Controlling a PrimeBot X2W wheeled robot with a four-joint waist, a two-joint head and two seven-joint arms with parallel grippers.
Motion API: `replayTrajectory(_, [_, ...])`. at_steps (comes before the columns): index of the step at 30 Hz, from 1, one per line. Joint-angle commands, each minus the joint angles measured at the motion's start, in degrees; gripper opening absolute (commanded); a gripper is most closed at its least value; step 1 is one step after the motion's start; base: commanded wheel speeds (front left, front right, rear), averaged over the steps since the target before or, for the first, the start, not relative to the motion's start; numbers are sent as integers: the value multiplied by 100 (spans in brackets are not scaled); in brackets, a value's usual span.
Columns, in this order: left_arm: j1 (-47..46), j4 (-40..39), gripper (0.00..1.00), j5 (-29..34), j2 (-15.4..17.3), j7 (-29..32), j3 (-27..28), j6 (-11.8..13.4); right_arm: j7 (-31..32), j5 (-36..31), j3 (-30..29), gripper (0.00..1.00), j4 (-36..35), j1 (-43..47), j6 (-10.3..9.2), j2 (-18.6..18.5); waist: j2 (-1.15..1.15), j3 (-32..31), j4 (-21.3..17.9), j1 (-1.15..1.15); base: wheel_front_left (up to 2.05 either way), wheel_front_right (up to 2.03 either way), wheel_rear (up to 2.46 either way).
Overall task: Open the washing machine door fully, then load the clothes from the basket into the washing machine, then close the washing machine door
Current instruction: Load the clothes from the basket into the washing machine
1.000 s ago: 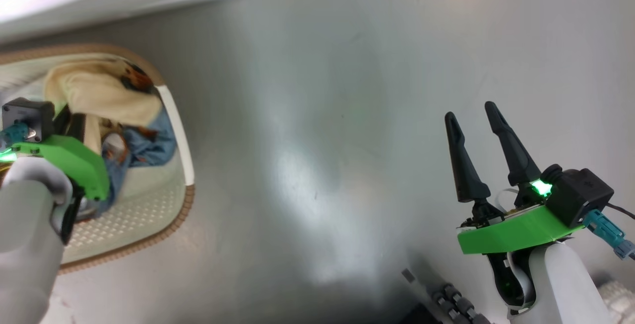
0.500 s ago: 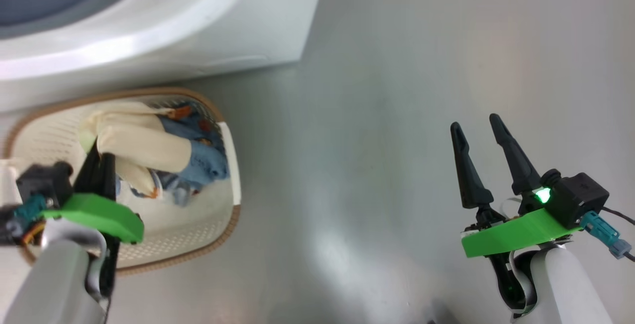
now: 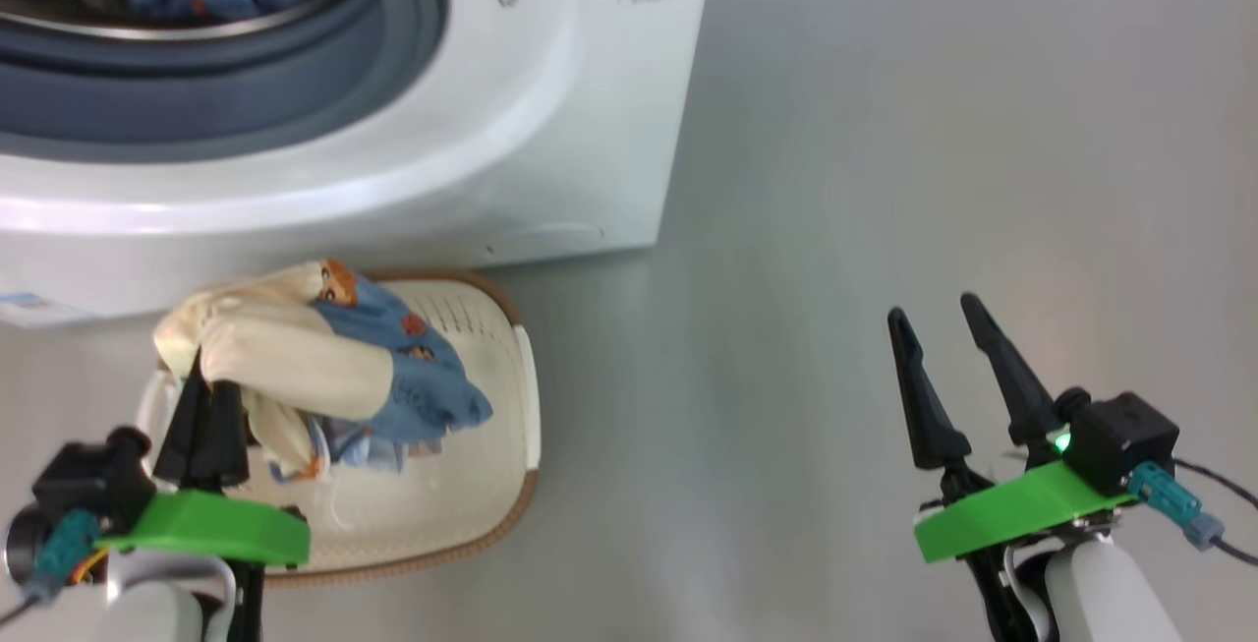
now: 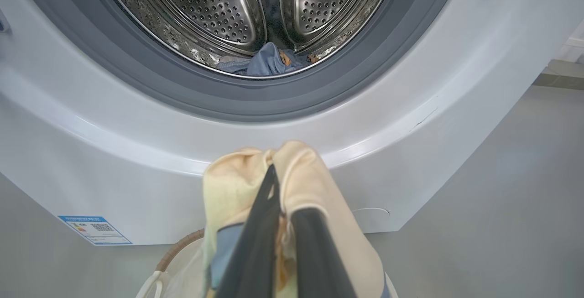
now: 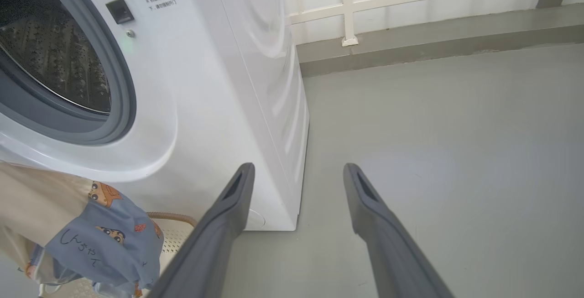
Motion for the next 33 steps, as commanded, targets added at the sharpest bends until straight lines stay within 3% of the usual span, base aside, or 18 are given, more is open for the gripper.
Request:
replayTrajectory(1, [150, -260, 0, 123, 79, -70, 282, -63, -69, -58, 101, 100, -93, 150, 9, 4, 0, -543, 191, 0, 0, 0, 0])
replayTrajectory(16, [1328, -1300, 0, 739, -479, -70, 929, -232, -25, -130, 52, 100, 1, 713, 9, 4, 0, -1722, 243, 0, 0, 0, 0])
replayTrajectory(33, [2315, -1753, 0, 924, -613, -70, 1045, -197, 49, -61, 29, 100, -46, 1119, 9, 4, 0, -2412, 305, 0, 0, 0, 0])
